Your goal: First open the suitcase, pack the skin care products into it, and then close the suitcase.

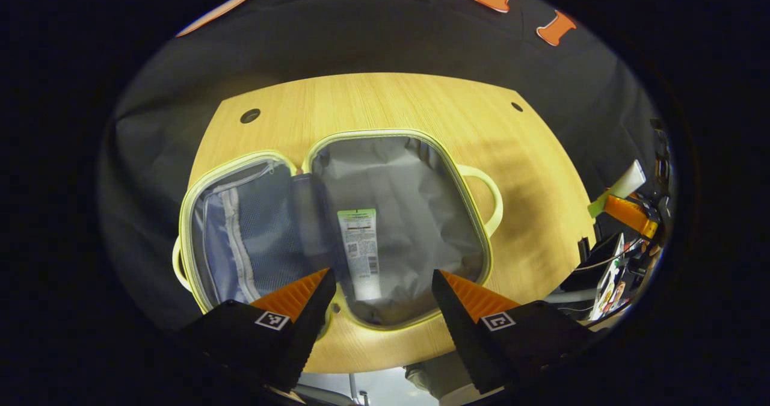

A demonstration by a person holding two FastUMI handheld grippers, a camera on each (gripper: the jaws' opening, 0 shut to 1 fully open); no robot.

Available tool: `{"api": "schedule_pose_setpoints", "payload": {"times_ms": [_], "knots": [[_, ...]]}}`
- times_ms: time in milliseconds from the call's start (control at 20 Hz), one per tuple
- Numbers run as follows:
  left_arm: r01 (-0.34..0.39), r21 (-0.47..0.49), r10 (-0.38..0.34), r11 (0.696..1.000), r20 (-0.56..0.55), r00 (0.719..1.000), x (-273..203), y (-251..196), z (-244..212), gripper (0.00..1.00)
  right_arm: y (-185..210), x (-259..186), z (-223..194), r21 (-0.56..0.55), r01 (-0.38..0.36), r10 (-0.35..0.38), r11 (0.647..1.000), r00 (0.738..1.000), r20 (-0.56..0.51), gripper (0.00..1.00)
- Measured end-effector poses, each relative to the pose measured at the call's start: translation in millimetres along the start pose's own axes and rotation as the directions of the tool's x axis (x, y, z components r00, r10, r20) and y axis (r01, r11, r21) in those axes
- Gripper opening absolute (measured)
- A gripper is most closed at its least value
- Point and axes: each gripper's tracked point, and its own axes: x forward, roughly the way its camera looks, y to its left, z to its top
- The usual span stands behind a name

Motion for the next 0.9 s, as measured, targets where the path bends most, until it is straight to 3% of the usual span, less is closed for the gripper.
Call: {"api": "schedule_pose_setpoints", "payload": {"times_ms": [200, 450, 650, 900], "knots": [[-0.03, -0.055, 0.034, 0.998, 0.08, 0.996, -46, 54, -19, 0.99, 64, 30, 12, -0.027, -0.089, 0.087, 0.996, 0.994, -0.072, 0.29], [-0.089, -0.075, 0.099, 0.993, 0.139, 0.985, -98, 122, -60, 0.99, 122, 85, -12, 0.034, -0.136, 0.14, 0.99, 0.962, -0.236, 0.29], [-0.125, -0.098, 0.139, 0.987, 0.147, 0.979, -123, 170, -94, 0.98, 132, 128, -37, 0.09, -0.082, 0.108, 0.993, 0.933, -0.343, 0.29], [-0.156, -0.112, 0.171, 0.981, 0.134, 0.976, -134, 194, -124, 0.98, 128, 163, -65, 0.096, 0.0, 0.041, 0.995, 0.903, -0.428, 0.29]]}}
